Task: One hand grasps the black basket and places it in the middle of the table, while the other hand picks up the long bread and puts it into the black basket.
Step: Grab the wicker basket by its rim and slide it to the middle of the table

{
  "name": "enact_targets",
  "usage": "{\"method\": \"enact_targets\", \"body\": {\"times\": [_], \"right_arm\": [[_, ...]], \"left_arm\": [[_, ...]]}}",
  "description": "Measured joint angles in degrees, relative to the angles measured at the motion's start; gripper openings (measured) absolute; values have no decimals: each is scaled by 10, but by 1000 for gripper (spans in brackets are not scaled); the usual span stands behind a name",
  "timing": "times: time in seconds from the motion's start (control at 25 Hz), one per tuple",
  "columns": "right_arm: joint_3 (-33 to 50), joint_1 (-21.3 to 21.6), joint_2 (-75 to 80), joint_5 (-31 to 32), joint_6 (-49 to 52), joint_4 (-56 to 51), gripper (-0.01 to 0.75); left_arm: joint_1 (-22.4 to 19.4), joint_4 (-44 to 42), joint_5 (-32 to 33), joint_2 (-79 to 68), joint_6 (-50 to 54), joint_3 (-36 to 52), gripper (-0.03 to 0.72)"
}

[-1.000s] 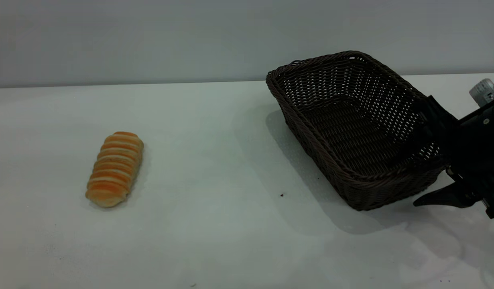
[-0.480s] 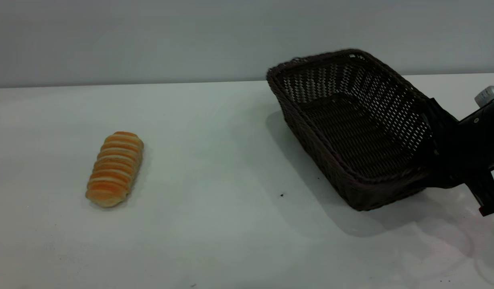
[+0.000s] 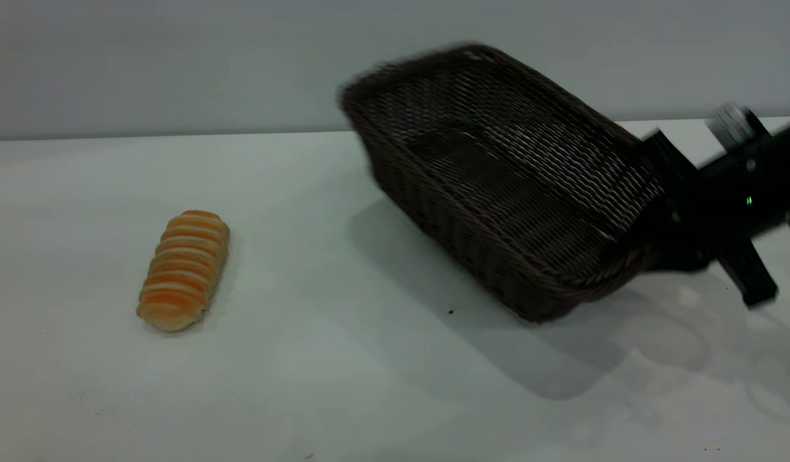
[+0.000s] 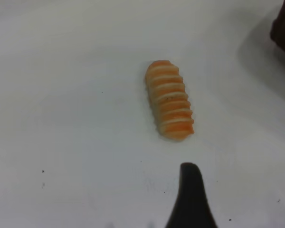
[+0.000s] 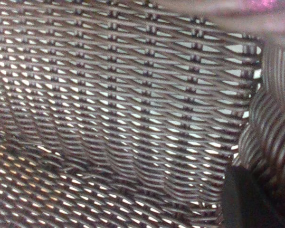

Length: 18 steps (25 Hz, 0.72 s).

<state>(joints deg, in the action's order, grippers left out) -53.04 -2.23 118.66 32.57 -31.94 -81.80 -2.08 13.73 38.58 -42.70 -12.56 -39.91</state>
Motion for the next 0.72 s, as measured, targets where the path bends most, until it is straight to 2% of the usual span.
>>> {"method": "enact_targets", "body": {"times": [0.2, 0.36, 0.56, 0.72], "right_arm": [[-128, -9, 17, 100, 96, 265, 94], [-234, -50, 52, 164, 153, 417, 94], [-352, -94, 115, 190, 204, 511, 94], [-401, -98, 160, 206, 221, 537, 94]], "left_arm": [[0, 0, 0, 0, 0, 0, 580], [0, 0, -5, 0, 0, 0, 580], [0, 1, -11, -20, 0, 0, 580], [0, 3, -17, -61, 0, 0, 580]]}}
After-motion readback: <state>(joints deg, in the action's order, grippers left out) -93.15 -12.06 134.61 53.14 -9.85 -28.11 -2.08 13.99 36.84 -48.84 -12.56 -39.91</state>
